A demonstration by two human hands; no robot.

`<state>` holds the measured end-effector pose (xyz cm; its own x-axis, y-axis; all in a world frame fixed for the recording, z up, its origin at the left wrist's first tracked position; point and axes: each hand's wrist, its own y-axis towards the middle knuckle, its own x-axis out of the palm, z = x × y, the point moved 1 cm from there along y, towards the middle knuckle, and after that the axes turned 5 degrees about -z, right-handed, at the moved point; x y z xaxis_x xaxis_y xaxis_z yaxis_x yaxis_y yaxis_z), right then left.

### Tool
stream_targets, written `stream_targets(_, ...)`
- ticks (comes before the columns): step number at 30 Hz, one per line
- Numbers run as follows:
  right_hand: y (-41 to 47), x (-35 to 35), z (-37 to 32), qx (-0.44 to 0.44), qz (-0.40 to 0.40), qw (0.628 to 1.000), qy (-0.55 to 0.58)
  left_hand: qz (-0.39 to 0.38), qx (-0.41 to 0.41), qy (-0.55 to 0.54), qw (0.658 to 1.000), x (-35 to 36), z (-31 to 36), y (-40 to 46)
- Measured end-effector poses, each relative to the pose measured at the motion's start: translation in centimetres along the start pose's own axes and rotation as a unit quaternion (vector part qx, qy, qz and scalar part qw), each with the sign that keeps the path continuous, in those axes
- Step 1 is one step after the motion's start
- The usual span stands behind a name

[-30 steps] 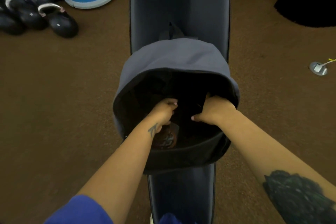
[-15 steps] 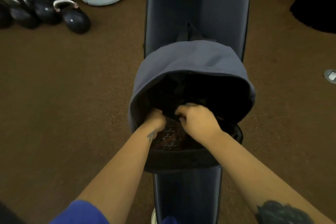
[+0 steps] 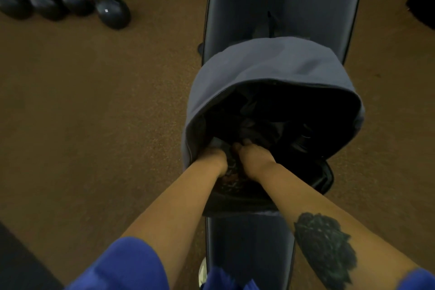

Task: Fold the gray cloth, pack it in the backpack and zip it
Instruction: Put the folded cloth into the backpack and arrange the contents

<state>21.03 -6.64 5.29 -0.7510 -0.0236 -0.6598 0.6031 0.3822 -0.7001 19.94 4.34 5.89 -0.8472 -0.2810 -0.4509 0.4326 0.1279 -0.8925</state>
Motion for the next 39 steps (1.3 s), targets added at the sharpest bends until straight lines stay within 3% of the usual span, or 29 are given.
stream_targets(5,-1.3,0.0,1.2,0.009,-0.049,0.988,0.145,-0.031,0.032,0.066,0.997,0.5,0.3,-0.8)
stream_targets(10,-1.1,0.4,2.9,0.114,-0.086,0.923,0.357,-0.068,0.067,0.145,0.985,1.1,0.9,-2.0)
stream_targets(13,-0.3,1.0,3.1,0.208,-0.080,0.939,0.262,-0.086,0.067,0.121,0.987,1.1,0.7,-1.9)
stream_targets(16,0.5,1.6,2.4,0.209,-0.117,0.945,0.225,-0.082,0.055,0.071,0.993,0.5,0.6,-1.9)
stream_targets(19,0.8,2.2,1.9,0.220,-0.132,0.938,0.234,-0.050,-0.010,-0.070,0.996,0.2,0.4,-1.1)
stream_targets(22,0.5,2.8,1.7,0.257,-0.111,0.912,0.299,0.035,-0.072,-0.203,0.976,0.2,0.5,0.6)
stream_targets(26,0.7,3.7,1.6,0.288,-0.083,0.880,0.369,0.088,-0.109,-0.350,0.926,1.1,0.7,2.7)
stream_targets(32,0.8,4.3,1.8,0.306,-0.077,0.845,0.433,0.132,-0.091,-0.378,0.912,1.8,-0.3,4.2)
stream_targets(37,0.5,3.0,2.3,0.277,-0.068,0.877,0.386,0.129,-0.109,-0.333,0.928,1.5,-0.7,4.7)
stream_targets(39,0.6,2.8,2.6,0.277,-0.045,0.880,0.382,0.138,-0.123,-0.370,0.910,1.7,-0.8,5.0)
